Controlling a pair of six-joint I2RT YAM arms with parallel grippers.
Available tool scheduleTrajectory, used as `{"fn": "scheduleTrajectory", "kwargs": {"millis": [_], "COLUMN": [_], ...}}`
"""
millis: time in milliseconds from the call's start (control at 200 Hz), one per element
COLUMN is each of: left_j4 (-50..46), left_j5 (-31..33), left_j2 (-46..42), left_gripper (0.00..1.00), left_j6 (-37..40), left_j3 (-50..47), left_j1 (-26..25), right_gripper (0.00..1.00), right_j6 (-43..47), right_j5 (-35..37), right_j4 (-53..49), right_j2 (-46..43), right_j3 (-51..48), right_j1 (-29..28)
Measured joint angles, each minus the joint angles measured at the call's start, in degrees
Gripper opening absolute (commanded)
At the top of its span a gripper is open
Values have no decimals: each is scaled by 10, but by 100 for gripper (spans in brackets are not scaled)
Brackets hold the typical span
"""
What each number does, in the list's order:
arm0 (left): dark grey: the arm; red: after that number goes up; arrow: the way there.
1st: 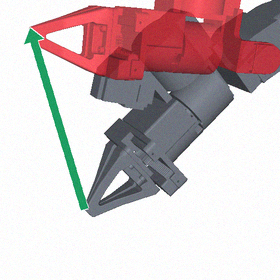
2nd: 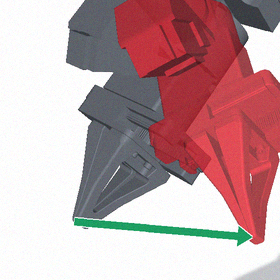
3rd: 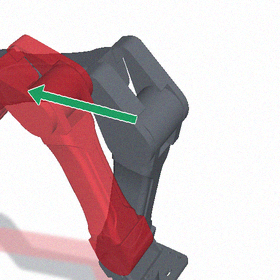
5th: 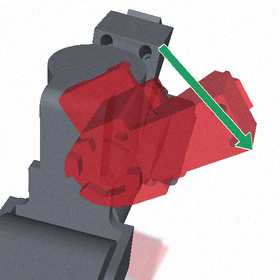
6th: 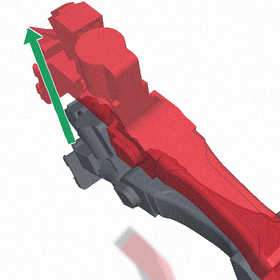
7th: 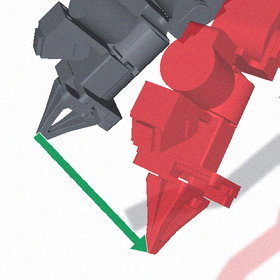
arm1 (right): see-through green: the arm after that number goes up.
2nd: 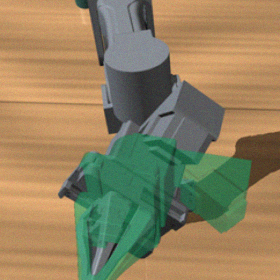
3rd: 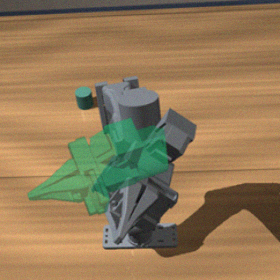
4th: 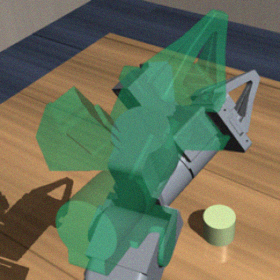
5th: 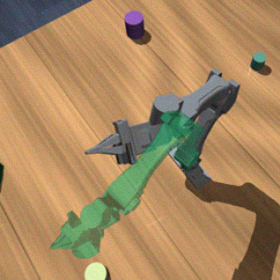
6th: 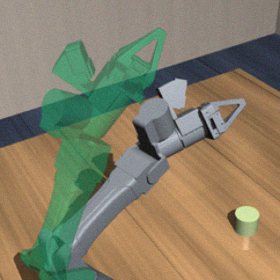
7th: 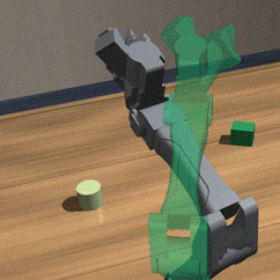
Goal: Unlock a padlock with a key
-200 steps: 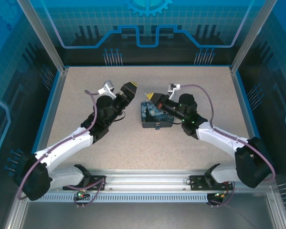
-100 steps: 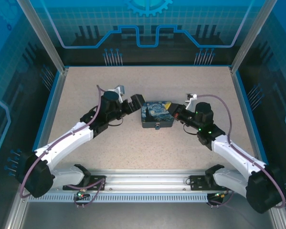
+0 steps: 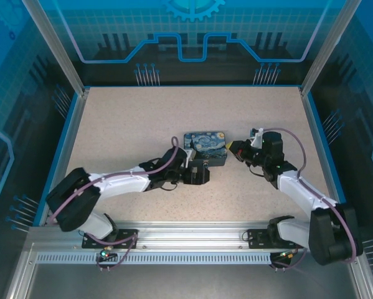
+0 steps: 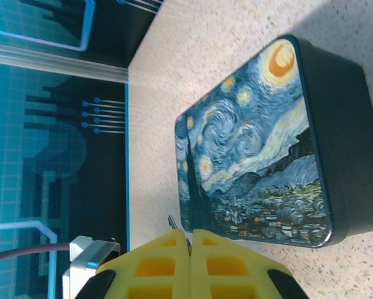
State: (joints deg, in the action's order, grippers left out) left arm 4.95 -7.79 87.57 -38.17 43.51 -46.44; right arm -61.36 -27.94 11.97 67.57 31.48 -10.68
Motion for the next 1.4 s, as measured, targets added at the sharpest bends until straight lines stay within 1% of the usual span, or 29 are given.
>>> {"fn": "scheduleTrajectory", "kwargs": {"millis": [145,260,450,580,795,1166,1401], "left_j4": [44,90,147,156,180,225,241], "left_j5": [25,53,81,94,109,146,148], "left_j2": [61,76,100,133,150,200,212], "left_gripper": [96,96,95,95,94,92,92], "left_j6": [13,20,28,38,52,80,83], "left_j3": [4,4,4,8,16,49,58], "left_j1": [-12,-13,-13,-13,-14,-21,-22], "right_gripper": [0,0,0,0,0,0,0], "right_j6": [0,2,11,13,12,15,17], "right_j5": [-14,-21,-24,-23,-23,-26,-26], "right_j4": [2,2,0,0,1,0,0], "right_j2": [45,63,67,76,98,138,166], "right_j3": [21,35,50,50,51,82,91], "right_j1": [3,3,3,3,3,3,2]}}
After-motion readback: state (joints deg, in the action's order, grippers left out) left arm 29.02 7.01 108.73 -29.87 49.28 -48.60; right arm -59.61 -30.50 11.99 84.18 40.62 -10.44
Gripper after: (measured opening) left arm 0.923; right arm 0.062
